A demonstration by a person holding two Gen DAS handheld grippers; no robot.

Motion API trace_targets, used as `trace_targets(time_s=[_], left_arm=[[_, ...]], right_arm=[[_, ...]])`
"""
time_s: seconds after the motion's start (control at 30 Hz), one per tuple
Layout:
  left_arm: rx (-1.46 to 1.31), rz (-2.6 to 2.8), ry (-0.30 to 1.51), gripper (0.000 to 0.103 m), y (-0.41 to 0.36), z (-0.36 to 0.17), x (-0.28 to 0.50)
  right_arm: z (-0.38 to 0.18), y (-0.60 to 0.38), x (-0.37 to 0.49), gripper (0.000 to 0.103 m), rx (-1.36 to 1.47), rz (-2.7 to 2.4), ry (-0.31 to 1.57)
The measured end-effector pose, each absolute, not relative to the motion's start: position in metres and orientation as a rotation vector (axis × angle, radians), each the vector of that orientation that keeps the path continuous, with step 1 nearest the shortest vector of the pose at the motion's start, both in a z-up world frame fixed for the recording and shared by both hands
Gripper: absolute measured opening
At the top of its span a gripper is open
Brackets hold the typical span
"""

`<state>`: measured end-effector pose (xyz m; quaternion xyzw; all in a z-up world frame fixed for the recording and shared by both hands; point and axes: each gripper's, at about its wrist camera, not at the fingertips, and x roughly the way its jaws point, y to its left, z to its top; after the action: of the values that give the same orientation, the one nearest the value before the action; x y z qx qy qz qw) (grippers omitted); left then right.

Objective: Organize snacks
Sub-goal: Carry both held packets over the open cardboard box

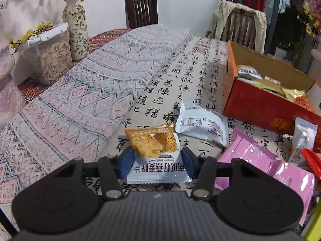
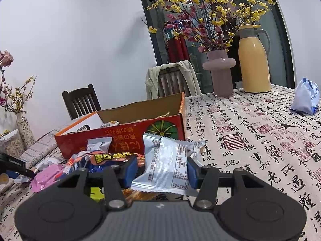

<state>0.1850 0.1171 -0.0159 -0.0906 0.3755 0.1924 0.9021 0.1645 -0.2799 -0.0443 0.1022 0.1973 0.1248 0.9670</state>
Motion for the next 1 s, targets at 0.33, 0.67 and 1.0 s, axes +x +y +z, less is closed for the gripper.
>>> trace_targets(time_s=[0.33,0.67,1.0], left_arm=[[-0.136,0.298,0.643,0.054,0.101,0.009,0.159],[-0.131,0.196,0.535,0.054,0.068,0.041,0.17],[-0.134,0.127,0.478,0.054,0.03,0.065,0.206]], right_arm=[[-0.038,-0.272,0.163,0.051,0.151,0.279,0.404],[0.0,-0.255,0.165,0.051,0.102,0.314,0.323],[0.03,-0.239,0.209,0.051,0.072,0.3,0.292]])
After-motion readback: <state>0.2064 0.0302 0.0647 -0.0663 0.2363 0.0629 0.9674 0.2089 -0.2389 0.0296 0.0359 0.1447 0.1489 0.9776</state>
